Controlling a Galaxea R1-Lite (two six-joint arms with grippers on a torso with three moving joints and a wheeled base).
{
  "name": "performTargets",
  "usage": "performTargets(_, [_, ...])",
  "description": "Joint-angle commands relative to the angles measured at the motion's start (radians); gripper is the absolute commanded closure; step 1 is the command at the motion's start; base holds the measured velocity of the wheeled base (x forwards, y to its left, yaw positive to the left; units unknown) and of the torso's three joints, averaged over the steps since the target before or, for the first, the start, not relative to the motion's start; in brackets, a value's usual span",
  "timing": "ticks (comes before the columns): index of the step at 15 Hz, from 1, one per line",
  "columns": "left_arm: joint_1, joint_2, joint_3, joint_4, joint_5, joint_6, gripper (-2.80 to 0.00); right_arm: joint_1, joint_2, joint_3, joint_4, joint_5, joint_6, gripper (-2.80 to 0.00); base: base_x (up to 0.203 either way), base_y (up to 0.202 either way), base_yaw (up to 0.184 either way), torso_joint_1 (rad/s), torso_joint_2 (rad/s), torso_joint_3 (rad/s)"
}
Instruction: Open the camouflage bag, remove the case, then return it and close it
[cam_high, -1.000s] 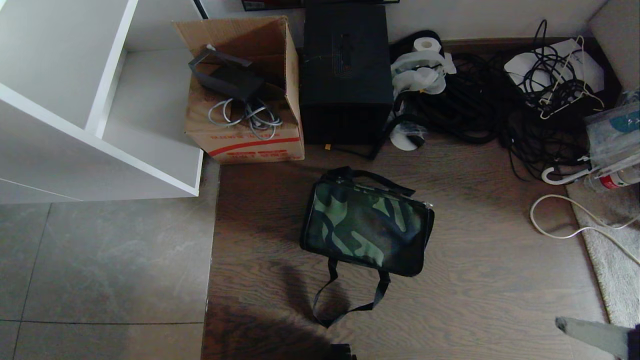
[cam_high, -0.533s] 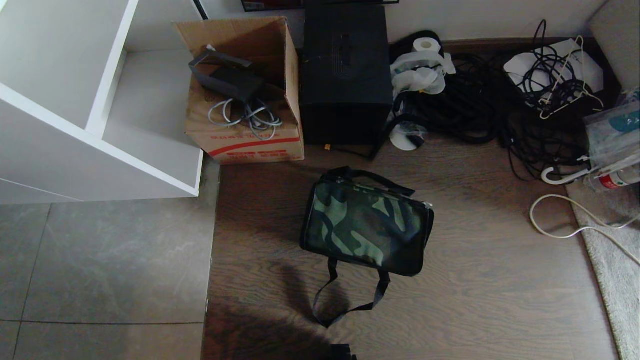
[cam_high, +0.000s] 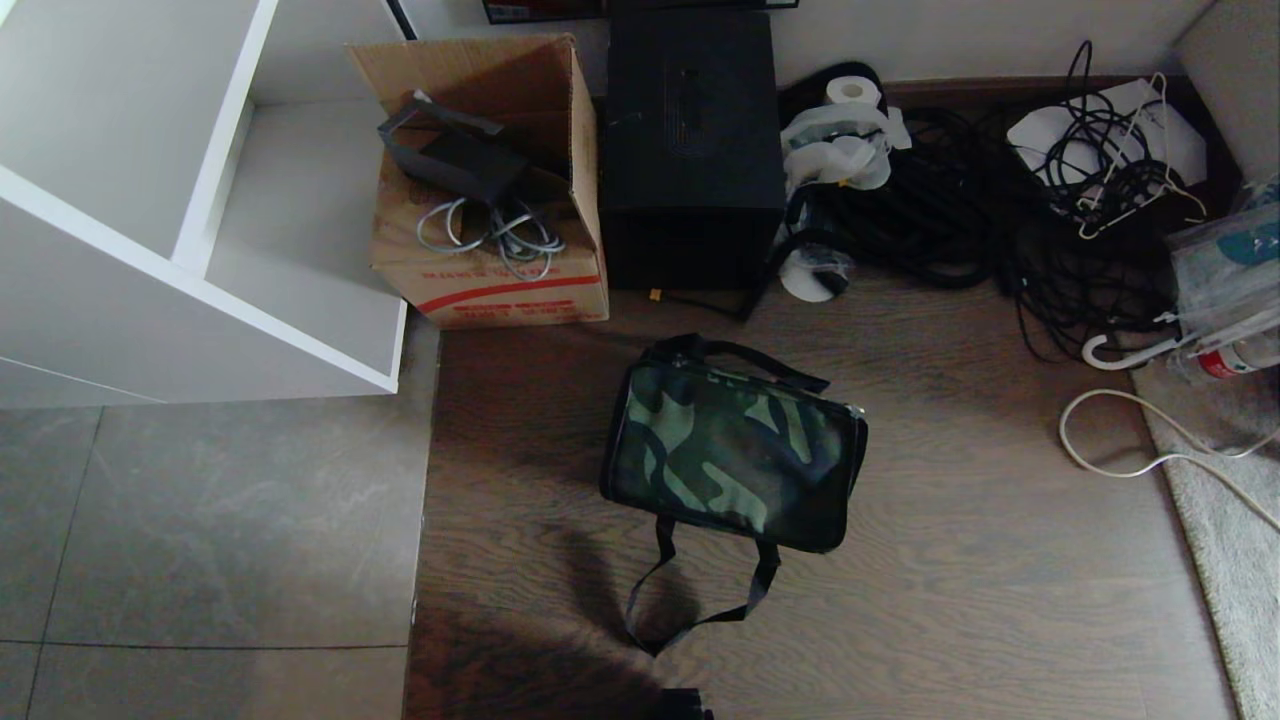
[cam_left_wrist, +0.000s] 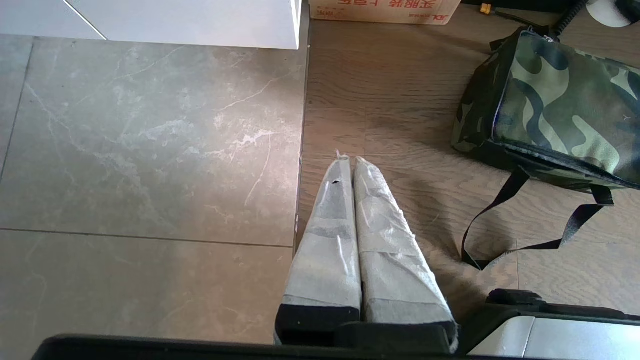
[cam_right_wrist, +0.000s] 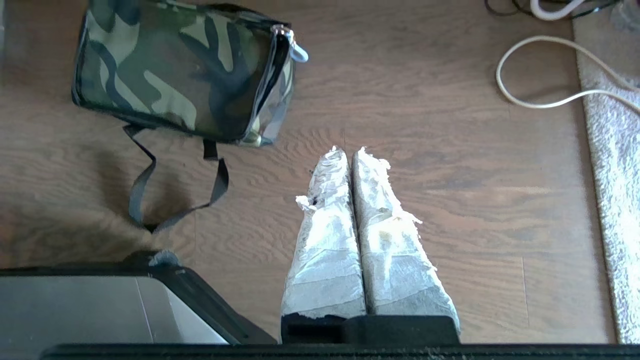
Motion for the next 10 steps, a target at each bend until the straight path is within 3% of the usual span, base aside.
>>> performTargets(1, [0.002,-0.002,0.009,-0.001,0.000,-0.001,0.00,0.000,-0.008,0.002,0.003,0.001,0.000,0.00,0.000,0.000,0.000,0.000,0.00,0.000])
performTargets(10, [0.000,-0.002,0.009,-0.001,0.000,-0.001,0.00,0.000,-0.009,0.003,0.003,0.000,0.000,0.00,0.000,0.000,0.000,0.000,0.00,0.000])
